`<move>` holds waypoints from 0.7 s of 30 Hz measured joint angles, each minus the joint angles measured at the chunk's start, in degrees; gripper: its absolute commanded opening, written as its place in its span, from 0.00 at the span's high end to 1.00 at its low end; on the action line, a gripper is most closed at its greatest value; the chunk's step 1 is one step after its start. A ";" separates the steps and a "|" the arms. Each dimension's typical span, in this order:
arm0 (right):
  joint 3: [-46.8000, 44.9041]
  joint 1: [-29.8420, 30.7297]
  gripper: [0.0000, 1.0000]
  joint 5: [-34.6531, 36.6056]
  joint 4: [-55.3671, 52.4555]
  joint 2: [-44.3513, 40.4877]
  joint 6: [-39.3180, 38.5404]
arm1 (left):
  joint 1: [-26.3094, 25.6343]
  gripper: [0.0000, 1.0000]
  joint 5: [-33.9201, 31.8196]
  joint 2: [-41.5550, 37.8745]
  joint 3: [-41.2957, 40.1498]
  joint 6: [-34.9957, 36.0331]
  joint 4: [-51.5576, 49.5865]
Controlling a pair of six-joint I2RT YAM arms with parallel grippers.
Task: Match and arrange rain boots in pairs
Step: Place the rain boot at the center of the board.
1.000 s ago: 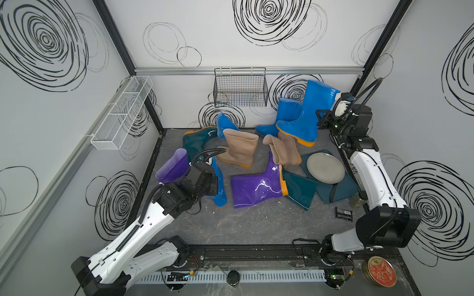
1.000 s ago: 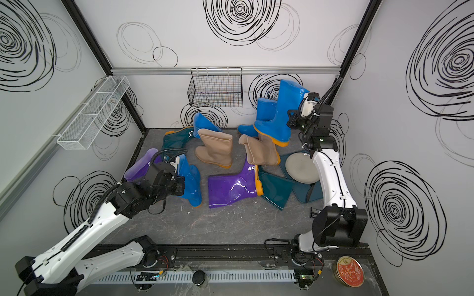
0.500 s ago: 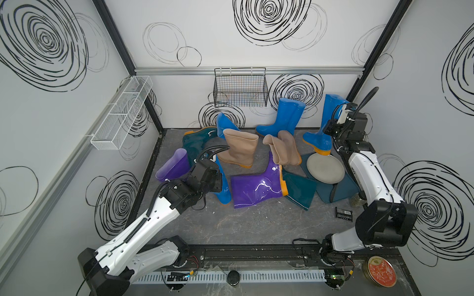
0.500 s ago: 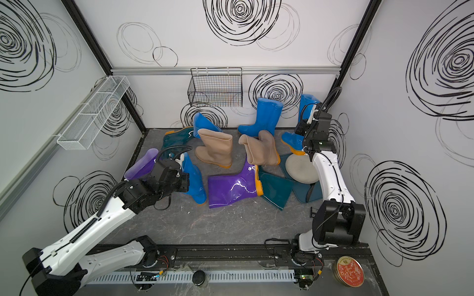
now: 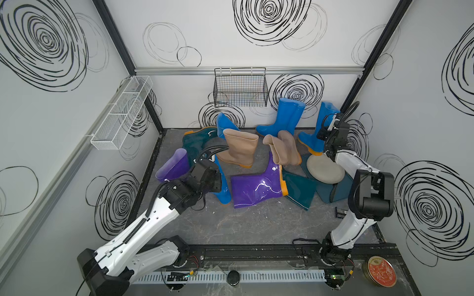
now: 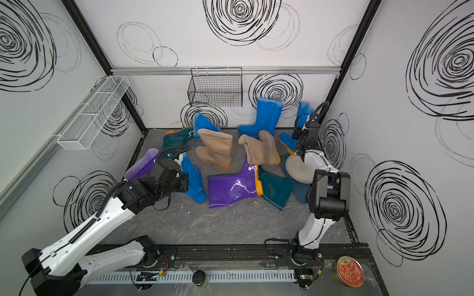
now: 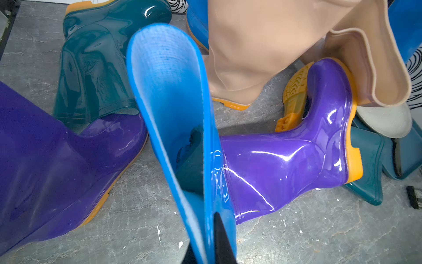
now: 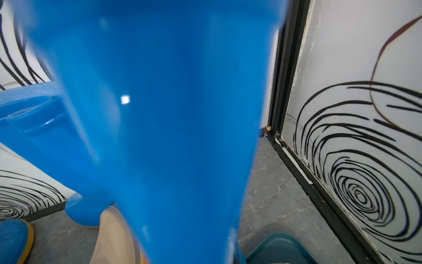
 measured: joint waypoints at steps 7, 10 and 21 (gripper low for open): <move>-0.04 1.14 0.73 -1.55 4.63 2.54 -0.61 | -0.46 1.00 -0.44 -0.02 0.00 -0.83 -0.15; -0.46 1.44 0.44 -1.77 4.17 1.77 -1.20 | -0.55 1.00 -0.63 -0.02 0.00 -0.87 -0.20; -1.40 1.57 0.06 -1.05 -1.33 -6.71 -6.60 | -0.52 1.00 -1.20 -0.20 0.00 -0.42 -0.81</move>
